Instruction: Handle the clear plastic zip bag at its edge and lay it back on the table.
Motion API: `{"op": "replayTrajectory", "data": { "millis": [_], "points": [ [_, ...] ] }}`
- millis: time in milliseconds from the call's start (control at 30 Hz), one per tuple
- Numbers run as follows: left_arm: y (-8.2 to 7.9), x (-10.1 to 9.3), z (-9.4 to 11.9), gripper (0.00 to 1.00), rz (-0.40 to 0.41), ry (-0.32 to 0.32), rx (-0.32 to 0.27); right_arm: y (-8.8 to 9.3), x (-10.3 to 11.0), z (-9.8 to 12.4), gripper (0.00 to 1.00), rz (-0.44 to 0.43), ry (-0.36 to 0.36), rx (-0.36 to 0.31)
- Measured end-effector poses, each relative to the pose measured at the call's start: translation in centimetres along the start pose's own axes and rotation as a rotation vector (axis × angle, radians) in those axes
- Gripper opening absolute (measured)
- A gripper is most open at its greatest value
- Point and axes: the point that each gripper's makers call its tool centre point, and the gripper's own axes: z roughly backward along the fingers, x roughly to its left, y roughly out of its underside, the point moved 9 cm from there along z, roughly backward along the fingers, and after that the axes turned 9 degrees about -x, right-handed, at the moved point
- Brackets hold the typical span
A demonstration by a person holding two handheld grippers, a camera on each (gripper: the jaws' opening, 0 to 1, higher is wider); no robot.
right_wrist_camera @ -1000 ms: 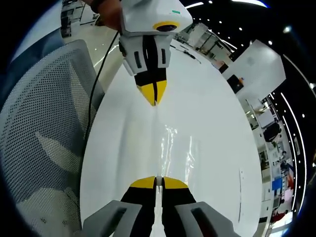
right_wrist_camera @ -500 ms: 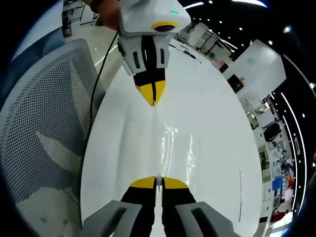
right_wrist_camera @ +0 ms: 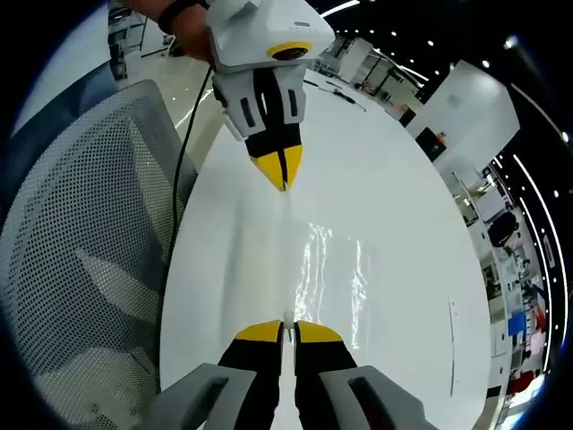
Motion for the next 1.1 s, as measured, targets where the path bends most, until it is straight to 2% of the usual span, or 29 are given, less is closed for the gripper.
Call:
{"op": "replayTrajectory", "data": {
  "millis": [67, 267, 333, 433, 733, 1100],
  "points": [
    [0.0, 0.0, 0.1, 0.00, 0.002, -0.003, 0.000, -0.1, 0.0, 0.1, 0.03, 0.001, 0.005, -0.004],
    [-0.1, -0.4, 0.3, 0.00, -0.009, -0.001, 0.007, -1.5, -0.9, 0.4, 0.10, -0.080, 0.010, -0.093],
    [-0.2, -0.7, 0.3, 0.00, -0.017, 0.004, 0.009, -1.8, -1.2, 0.4, 0.14, -0.078, 0.025, -0.110],
    [-0.2, -0.8, 0.2, 0.00, -0.033, 0.007, 0.013, -2.3, -1.7, 0.3, 0.14, -0.088, 0.031, -0.128],
    [-0.7, -0.9, 0.6, 0.00, -0.073, 0.001, 0.010, -3.3, -2.9, -1.0, 0.14, -0.100, 0.046, -0.133],
    [-0.8, -1.1, 1.0, 0.00, -0.089, 0.002, 0.015, -3.6, -2.5, -2.0, 0.14, -0.075, 0.017, -0.117]
  ]
}}
